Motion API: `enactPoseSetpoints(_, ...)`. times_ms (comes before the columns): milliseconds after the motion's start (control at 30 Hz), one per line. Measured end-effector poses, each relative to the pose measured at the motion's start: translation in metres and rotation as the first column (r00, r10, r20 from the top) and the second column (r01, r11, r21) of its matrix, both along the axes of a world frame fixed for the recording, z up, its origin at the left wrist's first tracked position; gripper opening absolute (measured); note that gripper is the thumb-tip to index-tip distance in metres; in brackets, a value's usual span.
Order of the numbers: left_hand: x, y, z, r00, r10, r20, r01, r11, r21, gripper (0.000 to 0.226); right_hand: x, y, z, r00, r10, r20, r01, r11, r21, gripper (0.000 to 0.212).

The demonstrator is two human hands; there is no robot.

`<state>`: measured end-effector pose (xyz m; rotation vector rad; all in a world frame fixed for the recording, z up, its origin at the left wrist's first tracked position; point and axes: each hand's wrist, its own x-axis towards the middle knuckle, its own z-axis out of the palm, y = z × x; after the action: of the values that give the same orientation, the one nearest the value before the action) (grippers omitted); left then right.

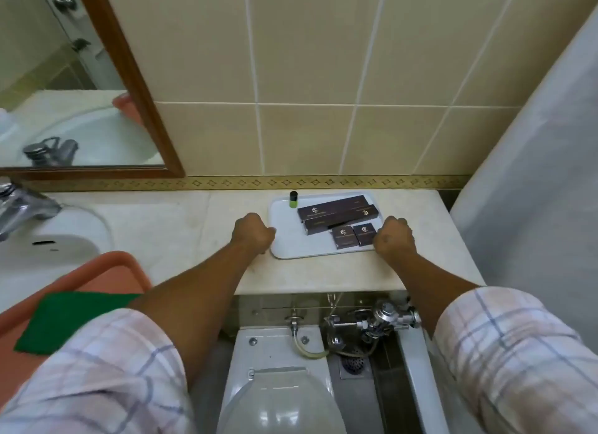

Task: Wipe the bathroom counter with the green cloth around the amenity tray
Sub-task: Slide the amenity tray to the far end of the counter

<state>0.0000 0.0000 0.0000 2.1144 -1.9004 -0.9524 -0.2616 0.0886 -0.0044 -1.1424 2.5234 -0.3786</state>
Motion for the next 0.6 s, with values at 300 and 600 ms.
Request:
enactPoseSetpoints(300,-0.015,-0.013,-0.021,0.991,0.078,0.109,-0.081,0.997,0.02,0.031,-0.023,-0.021,-0.014,1.0,-0.02,0.009,0.02,1.0,0.011,0.03)
enactPoseSetpoints(600,-0.021,-0.025,-0.031,0.991,0.119,0.068,-0.119,0.993,0.001,0.022,-0.038,-0.036,-0.029,0.993,-0.105,0.059,0.105,0.995,0.003,0.026)
